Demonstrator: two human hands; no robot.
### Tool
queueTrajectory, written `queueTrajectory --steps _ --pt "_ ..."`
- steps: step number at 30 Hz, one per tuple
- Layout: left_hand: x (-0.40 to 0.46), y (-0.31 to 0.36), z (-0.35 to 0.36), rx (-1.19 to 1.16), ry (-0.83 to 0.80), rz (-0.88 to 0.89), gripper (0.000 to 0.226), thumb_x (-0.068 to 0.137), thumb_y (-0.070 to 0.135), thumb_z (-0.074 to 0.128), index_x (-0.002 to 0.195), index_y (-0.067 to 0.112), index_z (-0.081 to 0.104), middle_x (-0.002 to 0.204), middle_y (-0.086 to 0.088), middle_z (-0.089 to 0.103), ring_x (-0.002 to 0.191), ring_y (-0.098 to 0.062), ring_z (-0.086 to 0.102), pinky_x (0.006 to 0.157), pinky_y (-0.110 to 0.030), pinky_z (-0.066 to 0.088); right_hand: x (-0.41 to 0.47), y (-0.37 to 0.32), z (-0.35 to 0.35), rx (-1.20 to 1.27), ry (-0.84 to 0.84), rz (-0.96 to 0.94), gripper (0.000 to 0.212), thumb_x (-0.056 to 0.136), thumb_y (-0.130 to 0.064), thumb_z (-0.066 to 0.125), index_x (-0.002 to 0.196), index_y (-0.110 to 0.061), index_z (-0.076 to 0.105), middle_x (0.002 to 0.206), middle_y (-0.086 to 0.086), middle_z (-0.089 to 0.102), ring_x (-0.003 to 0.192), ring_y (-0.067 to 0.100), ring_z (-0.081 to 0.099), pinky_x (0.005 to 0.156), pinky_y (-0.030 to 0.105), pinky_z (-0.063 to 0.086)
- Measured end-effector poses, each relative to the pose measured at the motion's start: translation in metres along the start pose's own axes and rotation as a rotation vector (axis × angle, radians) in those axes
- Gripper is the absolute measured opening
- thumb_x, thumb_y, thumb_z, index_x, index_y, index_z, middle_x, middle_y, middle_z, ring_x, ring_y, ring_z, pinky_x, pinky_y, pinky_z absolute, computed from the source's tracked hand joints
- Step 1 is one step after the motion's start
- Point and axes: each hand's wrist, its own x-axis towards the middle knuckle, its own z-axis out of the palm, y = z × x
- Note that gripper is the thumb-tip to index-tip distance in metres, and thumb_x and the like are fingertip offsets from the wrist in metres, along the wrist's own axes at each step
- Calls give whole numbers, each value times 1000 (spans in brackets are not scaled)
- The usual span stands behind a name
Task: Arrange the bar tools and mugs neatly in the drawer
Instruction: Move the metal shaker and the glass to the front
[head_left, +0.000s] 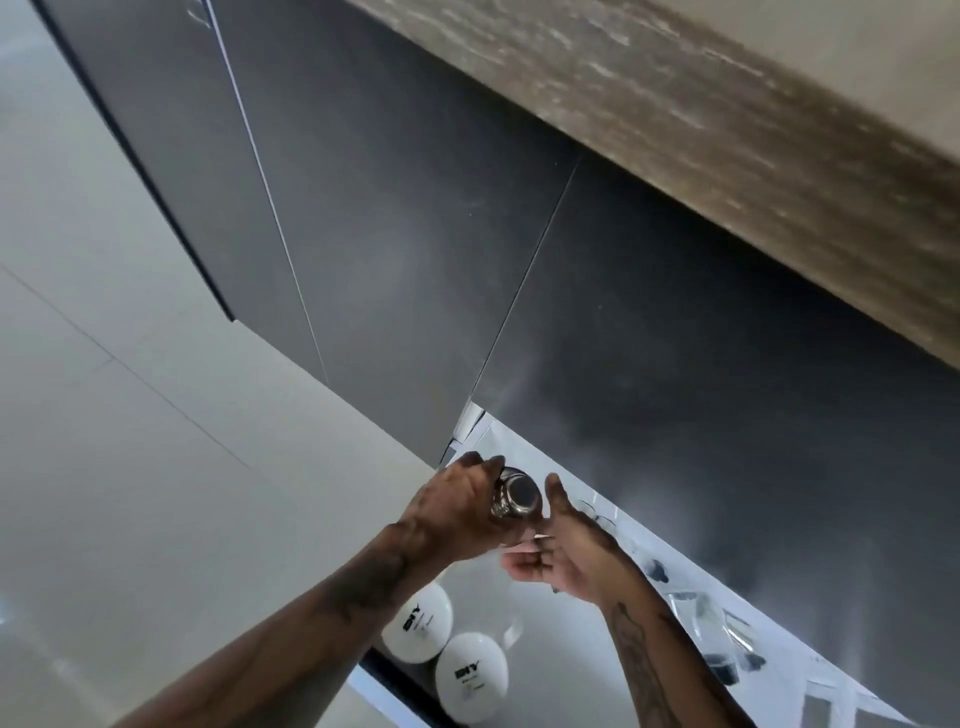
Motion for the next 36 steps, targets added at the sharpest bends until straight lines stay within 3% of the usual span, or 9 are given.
queueTrajectory --steps 3,5,8,17,23,30,32,34,36 --pt "-8 11 -20 -143 -15 0 56 67 70 60 100 27 51 102 0 59 98 -19 60 82 -33 54 -86 -38 41 -415 356 -215 39 100 -31 44 102 1 66 101 19 74 65 27 69 77 41 60" --pt "-12 8 -21 -179 -1 33 68 70 69 61 123 28 50 117 -1 57 110 -19 58 92 -35 51 -88 -34 36 -983 653 -491 28 94 -17 50 115 -6 64 119 13 70 91 25 67 85 35 53" --pt "-19 0 -20 -137 40 172 76 78 65 63 142 31 39 132 0 52 121 -19 52 94 -36 51 -65 -21 36 -1388 556 -676 46 93 -27 58 137 -16 52 141 6 57 129 25 51 104 39 45" --pt "-45 -16 0 -244 87 200 67 81 53 70 139 34 41 136 3 51 117 -18 55 96 -38 52 -17 -12 40 -1913 627 -578 45 86 -37 69 125 -17 58 123 2 68 121 23 52 98 38 39" --pt "-34 -5 -5 -358 79 67 72 77 45 79 139 29 47 133 -4 55 122 -20 51 102 -33 47 -44 -13 30 -1496 589 -766 22 97 -25 51 107 -13 66 111 5 70 104 25 63 82 32 46" --pt "-48 3 -22 -393 101 -73 108 61 59 84 150 27 33 138 11 42 126 -6 43 105 -20 33 -154 -13 -11 -1238 399 -493 18 91 -18 53 109 -22 53 97 7 76 77 27 61 65 29 46" --pt "-73 16 -26 -419 317 -116 80 71 57 76 140 27 46 131 10 49 115 -6 51 97 -24 45 -184 1 -29 -1045 259 -384 24 88 -12 54 104 -28 48 85 8 76 61 22 61 62 34 53" --pt "-114 37 -18 -474 444 -127 42 83 44 71 120 28 60 114 9 59 98 -7 61 83 -29 55 -208 22 -47 -757 86 -265 20 90 -4 58 101 -21 54 82 8 69 60 18 70 77 44 61" --pt "-158 67 2 -542 188 -109 29 87 41 69 113 31 64 106 14 63 93 -4 63 79 -28 57 -226 44 -57 -437 -66 -119 15 91 -2 59 103 -11 60 79 14 64 68 25 74 87 54 58"
